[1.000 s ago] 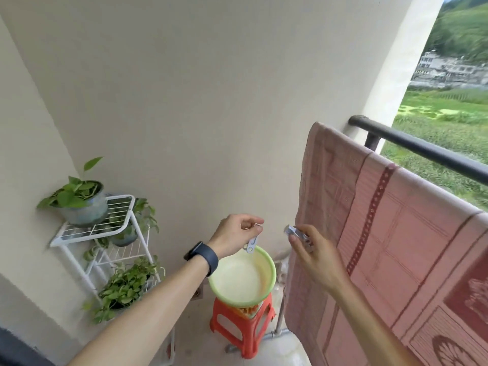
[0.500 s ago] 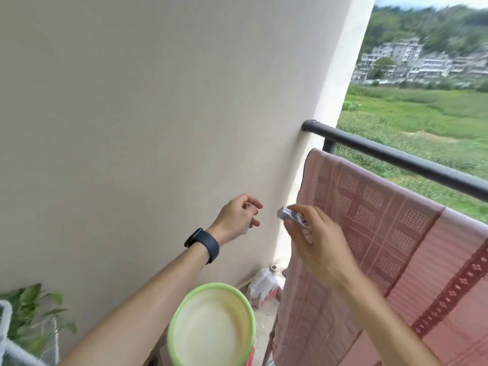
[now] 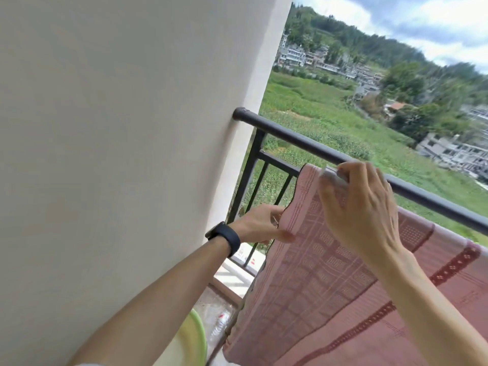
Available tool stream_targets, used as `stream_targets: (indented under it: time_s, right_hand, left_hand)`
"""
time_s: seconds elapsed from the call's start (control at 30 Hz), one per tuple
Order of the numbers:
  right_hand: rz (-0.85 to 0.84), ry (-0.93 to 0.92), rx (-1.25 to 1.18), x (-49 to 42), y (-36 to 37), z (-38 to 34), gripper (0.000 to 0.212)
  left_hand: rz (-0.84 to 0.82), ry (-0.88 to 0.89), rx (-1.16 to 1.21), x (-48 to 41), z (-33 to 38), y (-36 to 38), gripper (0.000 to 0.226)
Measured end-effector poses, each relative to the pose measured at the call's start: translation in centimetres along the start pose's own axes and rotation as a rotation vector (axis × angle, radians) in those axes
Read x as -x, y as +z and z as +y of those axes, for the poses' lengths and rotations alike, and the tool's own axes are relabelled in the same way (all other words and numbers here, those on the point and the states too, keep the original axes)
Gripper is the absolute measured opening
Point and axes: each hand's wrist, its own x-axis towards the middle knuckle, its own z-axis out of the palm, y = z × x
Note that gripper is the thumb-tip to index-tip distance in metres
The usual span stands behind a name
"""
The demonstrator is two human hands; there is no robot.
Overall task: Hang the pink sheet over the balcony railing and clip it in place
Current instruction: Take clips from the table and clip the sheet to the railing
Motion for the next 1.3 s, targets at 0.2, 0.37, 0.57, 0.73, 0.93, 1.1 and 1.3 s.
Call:
stream_targets:
  time_s: [0.2, 0.37, 0.57, 0.73, 0.93, 1.1, 1.3]
  right_hand:
    - [-0.278, 0.072, 0.081, -2.8, 0.0, -1.2, 0.055]
    - [-0.373, 0.147, -0.061, -4.3, -0.8, -1.0, 0.032]
    - [-0.349, 0.142, -0.141, -5.5, 0.4, -1.2, 0.025]
    - [-0.351, 0.078, -0.114, -6.9, 1.6, -1.3, 0.024]
    - [-0.451, 0.075, -0.057, -7.1, 2.0, -0.1, 0.028]
    - [-0.419, 0.081, -0.091, -7.4, 2.1, -0.2, 0.03]
    - [-0.369, 0.159, -0.274, -7.0, 2.1, 0.6, 0.029]
  left_hand:
    - [0.165, 0.018, 0.055, 0.3, -2.8, -1.0, 0.022]
    - [0.119, 0.041, 0.087, 0.5, -1.9, -0.8, 0.046]
    - [0.035, 0.083, 0.186, -0.9, -1.1, -1.8, 0.039]
    - [0.101, 0.059, 0.294, -1.9, -2.4, -3.2, 0.025]
    - [0.102, 0.055, 0.24, -2.8, -3.2, -2.6, 0.027]
    - [0.094, 0.081, 0.174, -2.9, -2.9, -4.2, 0.027]
    - [0.018, 0.136, 0.221, -3.3, 0.9, -4.2, 0.054]
